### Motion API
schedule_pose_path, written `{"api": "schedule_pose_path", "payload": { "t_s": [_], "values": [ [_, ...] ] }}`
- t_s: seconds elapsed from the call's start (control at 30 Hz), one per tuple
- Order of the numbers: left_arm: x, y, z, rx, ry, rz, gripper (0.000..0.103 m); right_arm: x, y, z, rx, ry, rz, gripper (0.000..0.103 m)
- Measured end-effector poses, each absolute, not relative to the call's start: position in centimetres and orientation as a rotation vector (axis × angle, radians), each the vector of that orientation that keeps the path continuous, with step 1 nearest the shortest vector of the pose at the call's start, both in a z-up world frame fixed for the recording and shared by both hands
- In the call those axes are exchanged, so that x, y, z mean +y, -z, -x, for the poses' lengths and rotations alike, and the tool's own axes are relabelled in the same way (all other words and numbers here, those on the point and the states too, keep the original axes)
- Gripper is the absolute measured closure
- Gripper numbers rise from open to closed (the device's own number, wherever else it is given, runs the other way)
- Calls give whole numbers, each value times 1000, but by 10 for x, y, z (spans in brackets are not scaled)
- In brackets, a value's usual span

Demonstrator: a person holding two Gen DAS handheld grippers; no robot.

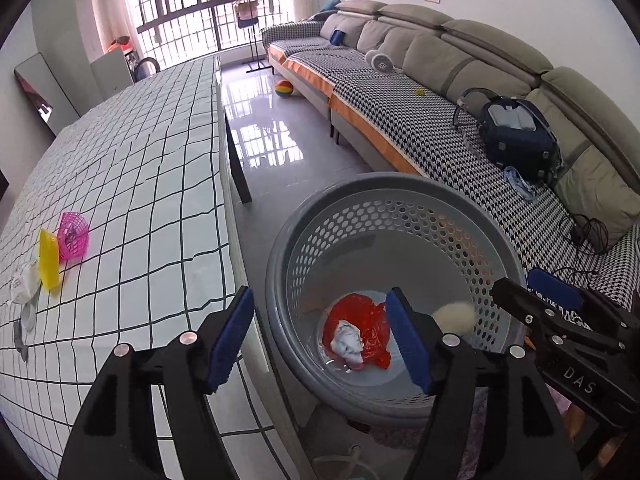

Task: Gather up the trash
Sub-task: 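Open both grippers to drop the ball and paper into the basket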

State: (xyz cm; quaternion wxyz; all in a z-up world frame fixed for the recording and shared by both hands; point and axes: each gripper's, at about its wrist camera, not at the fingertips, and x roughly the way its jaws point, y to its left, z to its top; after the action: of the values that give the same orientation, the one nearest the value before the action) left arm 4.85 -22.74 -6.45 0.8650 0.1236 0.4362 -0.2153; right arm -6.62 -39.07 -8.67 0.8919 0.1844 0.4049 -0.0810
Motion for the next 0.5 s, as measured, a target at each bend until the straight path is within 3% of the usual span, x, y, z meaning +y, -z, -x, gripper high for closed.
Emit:
{"api": "schedule_pose_path", "payload": {
  "t_s": [0.37, 0.5],
  "values": [
    [-215, 61, -46, 914, 442, -228, 36, -386, 84, 72, 844, 178, -373, 44],
    [-209, 57, -44, 903, 436, -212, 28, -381, 80, 74, 841, 183, -353, 44]
  ]
}}
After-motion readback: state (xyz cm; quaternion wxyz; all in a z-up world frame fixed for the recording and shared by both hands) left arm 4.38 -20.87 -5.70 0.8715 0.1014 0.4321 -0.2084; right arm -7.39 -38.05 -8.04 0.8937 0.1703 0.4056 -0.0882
